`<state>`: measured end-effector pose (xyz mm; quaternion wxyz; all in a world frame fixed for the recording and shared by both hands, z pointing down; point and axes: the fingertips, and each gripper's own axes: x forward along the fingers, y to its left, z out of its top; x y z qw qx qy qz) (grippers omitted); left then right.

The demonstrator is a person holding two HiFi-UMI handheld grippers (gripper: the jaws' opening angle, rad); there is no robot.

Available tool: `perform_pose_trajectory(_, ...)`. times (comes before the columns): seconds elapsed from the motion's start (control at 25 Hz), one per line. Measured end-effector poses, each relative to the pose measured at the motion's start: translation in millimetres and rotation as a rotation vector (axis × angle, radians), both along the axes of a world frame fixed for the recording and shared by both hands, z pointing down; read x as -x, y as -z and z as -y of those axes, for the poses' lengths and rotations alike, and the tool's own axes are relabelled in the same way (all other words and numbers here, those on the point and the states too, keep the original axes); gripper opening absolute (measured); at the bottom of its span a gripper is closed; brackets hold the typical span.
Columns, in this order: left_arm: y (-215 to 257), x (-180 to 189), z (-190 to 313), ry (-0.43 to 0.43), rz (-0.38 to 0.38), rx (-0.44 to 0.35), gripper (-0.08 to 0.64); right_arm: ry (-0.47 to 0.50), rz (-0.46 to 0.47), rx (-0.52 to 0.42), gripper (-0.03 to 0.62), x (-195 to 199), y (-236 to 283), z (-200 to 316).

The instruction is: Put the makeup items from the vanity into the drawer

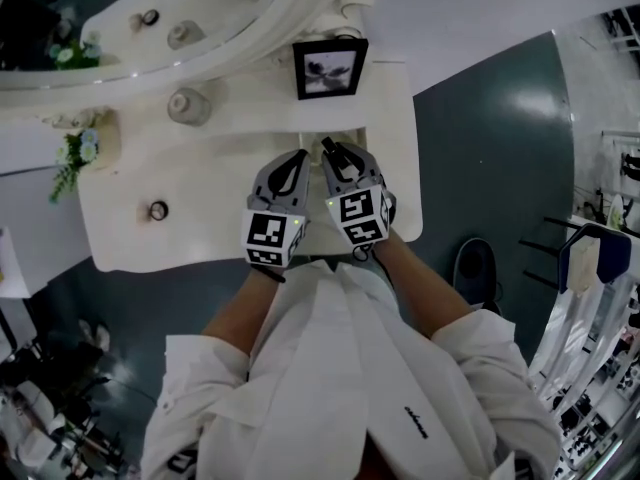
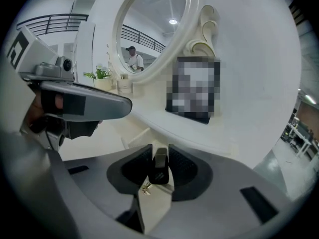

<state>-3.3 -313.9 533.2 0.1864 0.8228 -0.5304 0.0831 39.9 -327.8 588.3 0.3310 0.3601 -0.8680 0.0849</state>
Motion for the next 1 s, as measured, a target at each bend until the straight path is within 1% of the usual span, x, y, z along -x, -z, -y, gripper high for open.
perform_pose_trajectory(0.12,-0.8,2.2,-2.9,0.012,0.0,0.005,0.028,0.007,-0.002,-0.011,0.117,-0.2,-1.0,1.5)
perform_pose_trajectory(0.24,-3.0,6.4,-5.4,0.023,0.003,0.012,0.028,-0.004,0.015,-0.019,0.125,-1.3,-0.1,2.6)
perform_pose_trajectory(0.32,-3.9,8.5,-6.4,0.027,0.006,0.014,0.028,-0.007,0.037,-0.014,0.161,-1.4,1.0,2.2)
perform_pose_trajectory(0.44,-2.4,9.7,-8.6,0.026,0.006,0.011,0.028,0.003,0.073,-0.001,0.264,0.5,4.8,-1.0)
perform_pose_trajectory(0.48,-1.6,9.8,-9.3,0.025,0.006,0.009,0.029,0.003,0.082,-0.004,0.284,0.5,7.0,-2.1)
perform_pose_trajectory(0.52,-0.8,10.0,-10.1,0.024,0.006,0.007,0.028,0.001,0.09,-0.013,0.299,-0.1,9.7,-3.1)
perform_pose_trajectory(0.68,3.9,12.0,-12.7,0.018,0.006,-0.004,0.028,-0.028,0.109,-0.058,0.301,-6.6,22.6,-6.8)
perform_pose_trajectory(0.8,10.4,14.4,-16.0,0.012,0.006,-0.016,0.028,-0.068,0.129,-0.087,0.288,-15.5,34.1,-10.1)
perform_pose_trajectory(0.84,12.9,15.2,-17.4,0.009,0.006,-0.021,0.029,-0.089,0.136,-0.104,0.25,-20.1,39.1,-10.7)
perform_pose_trajectory(0.88,15.7,16.3,-18.9,0.006,0.005,-0.025,0.028,-0.111,0.144,-0.124,0.182,-24.8,44.8,-11.1)
perform_pose_trajectory(1.0,26.7,20.8,-25.9,-0.003,0.004,-0.042,0.028,-0.16,0.176,-0.183,0.099,-36.5,65.2,-14.7)
